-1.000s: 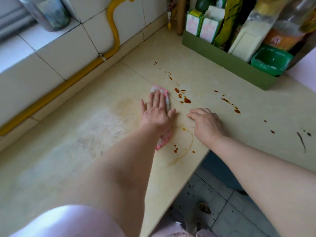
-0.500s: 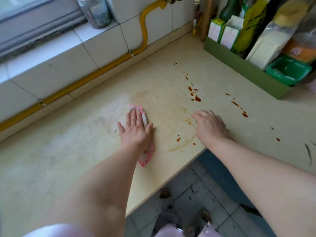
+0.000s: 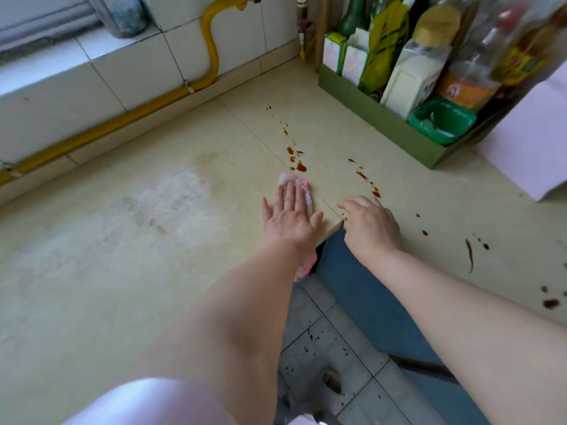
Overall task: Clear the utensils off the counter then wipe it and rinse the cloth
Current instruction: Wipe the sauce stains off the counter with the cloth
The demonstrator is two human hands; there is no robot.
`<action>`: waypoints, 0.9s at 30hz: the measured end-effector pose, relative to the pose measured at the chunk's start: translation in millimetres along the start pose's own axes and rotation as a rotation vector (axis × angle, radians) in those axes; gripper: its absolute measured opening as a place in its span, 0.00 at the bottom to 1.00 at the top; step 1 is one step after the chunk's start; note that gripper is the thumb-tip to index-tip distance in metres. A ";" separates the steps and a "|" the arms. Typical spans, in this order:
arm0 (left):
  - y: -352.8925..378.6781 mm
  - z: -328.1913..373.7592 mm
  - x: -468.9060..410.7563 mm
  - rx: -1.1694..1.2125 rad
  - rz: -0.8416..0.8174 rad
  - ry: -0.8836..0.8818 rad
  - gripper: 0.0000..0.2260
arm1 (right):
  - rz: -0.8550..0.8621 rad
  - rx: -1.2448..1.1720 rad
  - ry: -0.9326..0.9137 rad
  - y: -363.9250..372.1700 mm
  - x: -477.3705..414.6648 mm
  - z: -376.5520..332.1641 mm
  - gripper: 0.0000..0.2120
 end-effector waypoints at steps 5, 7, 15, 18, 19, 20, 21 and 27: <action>9.3 28.0 23.0 -0.029 -0.034 0.120 0.31 | 0.013 0.020 0.042 -5.7 14.6 15.1 0.26; 9.2 18.4 28.7 -0.040 -0.055 0.122 0.31 | 0.014 0.009 0.028 -5.7 14.6 6.9 0.26; -5.4 -116.4 49.0 0.010 -0.062 -0.212 0.31 | -0.047 -0.014 -0.079 8.7 -3.6 -53.4 0.27; -11.4 -182.1 57.9 0.019 -0.049 -0.364 0.31 | -0.063 -0.019 -0.119 16.1 -12.3 -75.1 0.28; -11.6 -196.4 59.5 0.028 -0.045 -0.400 0.31 | -0.062 -0.020 -0.132 18.8 -15.6 -81.3 0.28; -11.6 -204.2 60.1 0.033 -0.037 -0.423 0.31 | -0.060 -0.024 -0.141 20.9 -17.9 -86.0 0.28; -10.6 -207.8 58.7 0.041 -0.031 -0.441 0.32 | -0.063 -0.027 -0.145 23.2 -20.4 -90.0 0.28; -18.2 -184.7 21.4 0.128 -0.044 -0.475 0.34 | -0.066 -0.035 -0.139 28.9 -31.4 -96.3 0.29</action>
Point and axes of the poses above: each hand's wrist, its own x-axis away from the middle knuckle, its own y-axis out of the palm, z = x × y, the point moved 4 cm from there along -x, towards the middle knuckle, and after that the axes turned 11 degrees about -y, right-handed, at the moved point
